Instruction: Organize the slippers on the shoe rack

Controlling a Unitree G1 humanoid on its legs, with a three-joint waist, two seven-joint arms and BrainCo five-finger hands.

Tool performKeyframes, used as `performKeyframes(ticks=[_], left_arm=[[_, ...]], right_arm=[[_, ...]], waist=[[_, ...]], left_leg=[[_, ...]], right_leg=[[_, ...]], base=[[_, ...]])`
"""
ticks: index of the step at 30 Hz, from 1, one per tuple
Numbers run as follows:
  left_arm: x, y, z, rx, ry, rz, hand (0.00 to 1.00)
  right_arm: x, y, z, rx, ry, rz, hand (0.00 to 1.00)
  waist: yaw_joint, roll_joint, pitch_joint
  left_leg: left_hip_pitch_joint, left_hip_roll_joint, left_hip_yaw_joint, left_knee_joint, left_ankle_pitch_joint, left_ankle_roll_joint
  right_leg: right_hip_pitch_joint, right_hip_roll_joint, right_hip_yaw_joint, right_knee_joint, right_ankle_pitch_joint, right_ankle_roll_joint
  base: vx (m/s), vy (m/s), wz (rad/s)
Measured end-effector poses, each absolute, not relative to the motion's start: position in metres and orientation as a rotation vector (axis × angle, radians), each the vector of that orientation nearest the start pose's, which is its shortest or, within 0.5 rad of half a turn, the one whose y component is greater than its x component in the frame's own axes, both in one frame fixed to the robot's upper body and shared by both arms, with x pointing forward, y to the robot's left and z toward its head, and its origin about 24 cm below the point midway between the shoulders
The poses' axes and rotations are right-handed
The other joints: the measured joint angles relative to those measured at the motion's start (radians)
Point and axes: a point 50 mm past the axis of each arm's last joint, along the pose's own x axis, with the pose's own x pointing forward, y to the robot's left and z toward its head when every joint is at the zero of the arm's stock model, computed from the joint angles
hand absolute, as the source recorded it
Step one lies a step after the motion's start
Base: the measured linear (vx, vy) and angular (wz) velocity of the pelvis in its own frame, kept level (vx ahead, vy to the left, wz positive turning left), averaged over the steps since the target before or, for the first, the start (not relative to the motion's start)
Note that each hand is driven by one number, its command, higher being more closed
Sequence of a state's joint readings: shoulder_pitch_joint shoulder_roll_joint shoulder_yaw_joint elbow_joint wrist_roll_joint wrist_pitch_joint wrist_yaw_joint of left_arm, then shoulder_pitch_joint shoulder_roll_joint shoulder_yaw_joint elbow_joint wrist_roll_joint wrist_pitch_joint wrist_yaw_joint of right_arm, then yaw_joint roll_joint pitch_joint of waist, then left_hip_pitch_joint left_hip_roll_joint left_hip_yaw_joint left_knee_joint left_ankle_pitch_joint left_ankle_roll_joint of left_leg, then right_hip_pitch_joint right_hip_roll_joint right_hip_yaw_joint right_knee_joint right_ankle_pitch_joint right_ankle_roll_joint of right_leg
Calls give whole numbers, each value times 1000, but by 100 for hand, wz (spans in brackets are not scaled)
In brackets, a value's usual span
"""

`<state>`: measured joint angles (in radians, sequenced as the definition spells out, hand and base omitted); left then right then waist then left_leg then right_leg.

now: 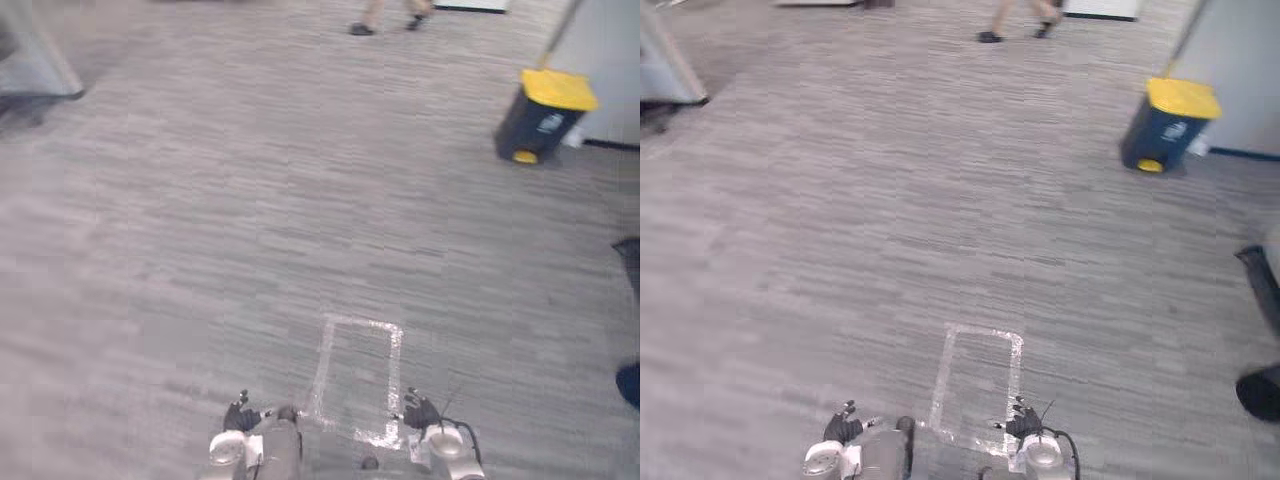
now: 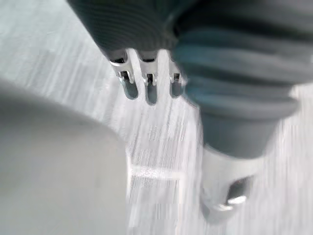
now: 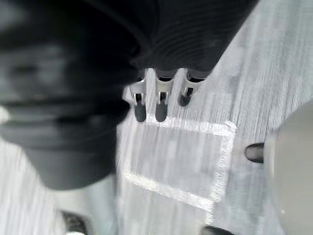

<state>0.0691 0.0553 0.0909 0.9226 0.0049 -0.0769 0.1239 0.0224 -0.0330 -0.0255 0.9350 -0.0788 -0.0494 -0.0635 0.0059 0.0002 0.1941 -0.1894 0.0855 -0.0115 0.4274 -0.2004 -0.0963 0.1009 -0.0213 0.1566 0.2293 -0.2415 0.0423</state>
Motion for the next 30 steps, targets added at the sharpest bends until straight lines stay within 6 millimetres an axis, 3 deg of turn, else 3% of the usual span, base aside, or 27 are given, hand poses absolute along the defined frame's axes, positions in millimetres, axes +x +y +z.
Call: performKeyframes(ticks=[3, 4, 6, 7, 8, 9, 10, 12, 13, 14, 15, 16, 18, 19, 20, 21, 22, 26, 29, 30], left_arm=[[127, 199, -144, 81, 919, 251, 0], [125, 199, -145, 83, 932, 252, 0], [123, 199, -146, 87, 942, 247, 0], [122, 198, -148, 109, 955, 223, 0], [120, 198, -149, 115, 969, 215, 0], [121, 197, -149, 116, 969, 214, 0], [121, 197, -149, 114, 970, 213, 0], [119, 197, -150, 114, 976, 213, 0], [120, 196, -150, 114, 976, 211, 0], [120, 196, -150, 115, 977, 210, 0], [119, 192, -152, 105, 990, 205, 0], [122, 185, -151, 98, 983, 175, 0], [125, 177, -151, 96, 976, 143, 0], [127, 178, -151, 103, 969, 134, 0], [127, 178, -151, 103, 969, 134, 0], [127, 178, -150, 98, 962, 136, 0], [128, 179, -149, 89, 953, 150, 0], [130, 179, -147, 86, 939, 153, 0], [133, 179, -145, 81, 921, 157, 0], [134, 175, -145, 69, 918, 160, 0]], right_arm=[[141, -159, -146, -121, 933, -18, 0], [142, -157, -146, -120, 929, -17, 0], [145, -157, -145, -127, 919, -9, 0], [151, -156, -143, -134, 907, 0, 0], [153, -154, -142, -154, 903, 18, 0], [154, -154, -142, -159, 898, 23, 0], [158, -152, -140, -168, 887, 35, 0], [161, -151, -139, -171, 880, 40, 0], [161, -151, -139, -172, 878, 39, 0], [160, -151, -139, -172, 880, 39, 0], [161, -155, -138, -182, 874, 33, 0], [165, -162, -136, -203, 865, 24, 0], [166, -168, -136, -205, 867, 0, 0], [162, -169, -138, -205, 877, -2, 0], [161, -168, -138, -205, 878, -1, 0], [159, -168, -139, -205, 888, 2, 0], [157, -168, -140, -204, 896, 2, 0], [152, -170, -143, -206, 919, -4, 0], [153, -169, -143, -206, 917, -6, 0], [152, -170, -142, -213, 916, -10, 0]], waist=[[26, -37, -19], [25, -40, -20], [23, -40, -19], [13, -37, -18], [3, -27, -14], [1, -21, -11], [0, -10, -6], [0, -5, -4], [1, -11, -2], [1, -16, -4], [0, -9, -4], [-6, 27, 4], [-17, 41, 9], [-15, 43, 9], [-13, 44, 10], [3, 52, 9], [12, 54, 10], [25, 47, 15], [43, 43, 21], [51, 54, 22]], left_leg=[[80, 7, 147, -28, -61, 29], [127, 9, 199, -53, -63, 47], [180, 12, 259, -79, -71, 63], [224, 12, 286, -109, -74, 69], [264, 27, 313, -147, -74, 69], [277, 35, 323, -160, -74, 69], [313, 55, 362, -195, -71, 64], [347, 64, 406, -237, -67, 56], [372, 55, 437, -255, -66, 52], [376, 49, 442, -257, -67, 47], [409, 44, 442, -269, -84, 8], [417, 64, 432, -252, -78, -10], [400, 93, 407, -149, -72, -21], [338, 146, 387, 55, -62, -34], [319, 162, 381, 109, -56, -41], [248, 214, 357, 325, -43, -45], [202, 222, 350, 432, -73, -43], [98, 163, 291, 397, -144, -4], [45, 42, 77, 108, -140, 1], [44, -8, -101, -40, -97, -8]], right_leg=[[-81, -34, -1, 157, -8, 24], [-135, -52, -53, 263, 2, 65], [-197, -98, -162, 391, 3, 76], [-233, -151, -325, 457, -32, 35], [-249, -171, -465, 461, -59, 1], [-256, -172, -510, 454, -66, -7], [-281, -169, -628, 410, -69, -20], [-304, -170, -769, 311, -38, -48], [-312, -164, -851, 187, 45, -73], [-309, -161, -861, 154, 75, -81], [-299, -139, -855, 100, 161, -185], [-284, -118, -846, 102, 131, -174], [-255, -98, -845, 100, 99, -166], [-210, -69, -839, 64, 85, -164], [-197, -61, -833, 52, 83, -167], [-150, -23, -799, 11, 77, -169], [-115, 0, -746, -16, 69, -173], [-48, 4, -609, -37, 72, -152], [-31, -21, -439, -26, 73, -108], [-34, -23, -365, -23, 68, -75]], base=[[285, 265, -143], [203, 209, -133], [179, 157, -89], [270, 135, -64], [225, 100, -58], [283, 37, -60], [329, 6, -66], [392, -34, -67], [317, -76, -48], [412, -110, -70], [382, -85, -56], [376, -100, -50], [374, -153, -14], [371, -175, -9], [361, -145, -40], [345, -74, -83], [401, -24, -113], [299, 127, -125], [184, 241, -163], [128, 297, -143]])
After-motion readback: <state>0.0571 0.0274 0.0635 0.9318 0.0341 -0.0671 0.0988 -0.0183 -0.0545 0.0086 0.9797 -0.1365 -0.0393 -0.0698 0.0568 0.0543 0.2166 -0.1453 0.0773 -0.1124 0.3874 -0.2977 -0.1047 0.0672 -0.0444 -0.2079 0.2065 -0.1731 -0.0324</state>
